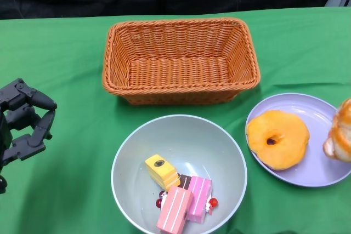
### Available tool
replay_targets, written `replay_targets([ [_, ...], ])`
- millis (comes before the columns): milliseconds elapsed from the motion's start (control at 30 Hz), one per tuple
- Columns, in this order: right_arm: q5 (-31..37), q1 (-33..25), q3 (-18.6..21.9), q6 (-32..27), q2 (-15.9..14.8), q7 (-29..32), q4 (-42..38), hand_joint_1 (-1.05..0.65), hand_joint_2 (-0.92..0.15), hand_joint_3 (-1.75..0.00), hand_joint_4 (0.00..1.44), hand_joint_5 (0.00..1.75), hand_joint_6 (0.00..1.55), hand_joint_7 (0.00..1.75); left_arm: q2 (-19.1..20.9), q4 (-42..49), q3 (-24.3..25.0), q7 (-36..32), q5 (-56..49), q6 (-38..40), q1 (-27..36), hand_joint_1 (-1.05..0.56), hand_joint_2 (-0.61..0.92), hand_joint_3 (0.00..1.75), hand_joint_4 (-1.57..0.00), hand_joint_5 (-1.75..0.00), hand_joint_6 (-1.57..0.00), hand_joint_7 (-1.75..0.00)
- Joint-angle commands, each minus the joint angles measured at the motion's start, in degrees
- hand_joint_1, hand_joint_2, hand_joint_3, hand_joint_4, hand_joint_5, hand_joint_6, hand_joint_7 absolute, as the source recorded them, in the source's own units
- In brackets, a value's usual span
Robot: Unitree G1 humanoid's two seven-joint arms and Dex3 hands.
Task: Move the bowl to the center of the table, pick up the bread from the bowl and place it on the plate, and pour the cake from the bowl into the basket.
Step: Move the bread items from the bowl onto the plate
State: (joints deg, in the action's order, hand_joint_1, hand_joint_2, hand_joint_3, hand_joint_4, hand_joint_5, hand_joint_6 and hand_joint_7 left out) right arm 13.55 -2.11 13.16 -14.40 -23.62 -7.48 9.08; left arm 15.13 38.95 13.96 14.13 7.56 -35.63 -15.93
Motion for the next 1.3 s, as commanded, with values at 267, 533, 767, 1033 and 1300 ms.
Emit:
replay_targets([
  [267, 5.31, 2.07, -4.34, 1.84, -4.7, -0.21, -3.02, -0.01, -0.92, -0.27, 0.68, 1.72, 0.74, 1.11, 1.3, 0.57, 0.69, 0.73, 0.86, -0.97, -0.22, -0.22, 0.73, 0.78, -0.75, -1.75, -0.68, -1.45],
  [533, 12.31, 4.15, -9.82, 4.96, -4.91, 3.27, -7.05, -0.11, -0.92, -0.24, 0.67, 1.7, 0.77, 1.01, 1.14, -0.22, 0.89, 1.34, 1.68, -0.84, 0.24, -0.21, 0.69, 0.85, -0.77, -1.75, -0.69, -1.44],
  [767, 16.15, 7.56, -14.7, 9.19, -3.86, 7.05, -12.16, -0.09, -0.92, -0.19, 0.71, 1.68, 0.95, 0.58, 1.26, -1.3, 0.69, 0.65, 1.12, -0.56, 0.98, -0.22, 0.68, 0.84, -0.75, -1.75, -0.68, -1.44],
  [1033, 18.6, 11.5, -19.06, 11.97, -3.79, 8.84, -18.93, -0.15, -0.92, -0.2, 0.75, 1.75, 0.78, 1.08, 1.34, -1.18, 0.82, 1.13, 1.46, -0.69, 1.08, -0.21, 0.69, 0.83, -0.75, -1.75, -0.67, -1.45],
  [1300, 20.74, 13.49, -21.77, 10.94, -4.01, 7.89, -20.8, -0.15, -0.92, -0.15, 0.73, 1.75, 0.75, 1.02, 1.27, -0.86, 0.94, 1.26, 1.86, -0.53, 1.02, -0.22, 0.69, 0.84, -0.76, -1.75, -0.68, -1.45],
])
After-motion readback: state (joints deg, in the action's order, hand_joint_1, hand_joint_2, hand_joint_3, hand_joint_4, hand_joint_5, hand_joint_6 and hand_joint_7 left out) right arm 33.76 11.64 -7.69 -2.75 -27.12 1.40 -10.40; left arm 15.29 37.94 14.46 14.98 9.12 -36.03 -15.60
